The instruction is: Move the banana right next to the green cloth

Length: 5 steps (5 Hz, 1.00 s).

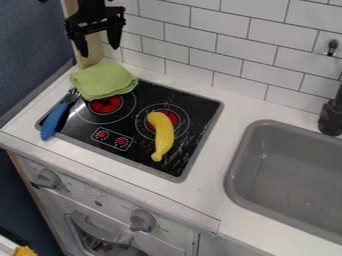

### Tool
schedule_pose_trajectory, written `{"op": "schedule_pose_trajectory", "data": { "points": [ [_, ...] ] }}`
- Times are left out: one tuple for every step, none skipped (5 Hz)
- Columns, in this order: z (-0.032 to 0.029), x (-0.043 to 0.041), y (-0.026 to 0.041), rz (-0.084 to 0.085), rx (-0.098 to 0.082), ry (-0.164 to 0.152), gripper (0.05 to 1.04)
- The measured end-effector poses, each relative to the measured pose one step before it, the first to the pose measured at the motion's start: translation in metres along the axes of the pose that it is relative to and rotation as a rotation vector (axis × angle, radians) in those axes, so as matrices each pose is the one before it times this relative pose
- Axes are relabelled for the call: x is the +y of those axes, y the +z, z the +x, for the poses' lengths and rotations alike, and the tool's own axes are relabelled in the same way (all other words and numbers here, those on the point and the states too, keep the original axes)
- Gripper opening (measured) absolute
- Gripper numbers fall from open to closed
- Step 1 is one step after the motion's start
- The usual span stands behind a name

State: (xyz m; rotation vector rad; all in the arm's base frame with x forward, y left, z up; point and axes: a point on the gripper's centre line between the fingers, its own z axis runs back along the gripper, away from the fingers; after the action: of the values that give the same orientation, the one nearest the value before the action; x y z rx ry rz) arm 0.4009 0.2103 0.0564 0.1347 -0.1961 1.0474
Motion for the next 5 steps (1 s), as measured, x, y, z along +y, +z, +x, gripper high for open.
{"op": "schedule_pose_trajectory", "data": {
  "points": [
    [-0.00833, 0.00268, -0.01805, 0.0238, 0.0332, -0.0036, 0.999],
    [-0.02376, 0.01789, -0.01313, 0.0409, 0.0317, 0.0131, 0.999],
    [-0.00594, 0.01569, 0.01861, -0.0251, -0.0445, -0.0135, 0.999],
    [-0.02312, 0.01133, -0.00121, 0.0468, 0.0031, 0.0654, 0.999],
    [-0.0383, -0.01545, 0.00982, -0.0403, 0.0084, 0.0293, 0.999]
  ]
}}
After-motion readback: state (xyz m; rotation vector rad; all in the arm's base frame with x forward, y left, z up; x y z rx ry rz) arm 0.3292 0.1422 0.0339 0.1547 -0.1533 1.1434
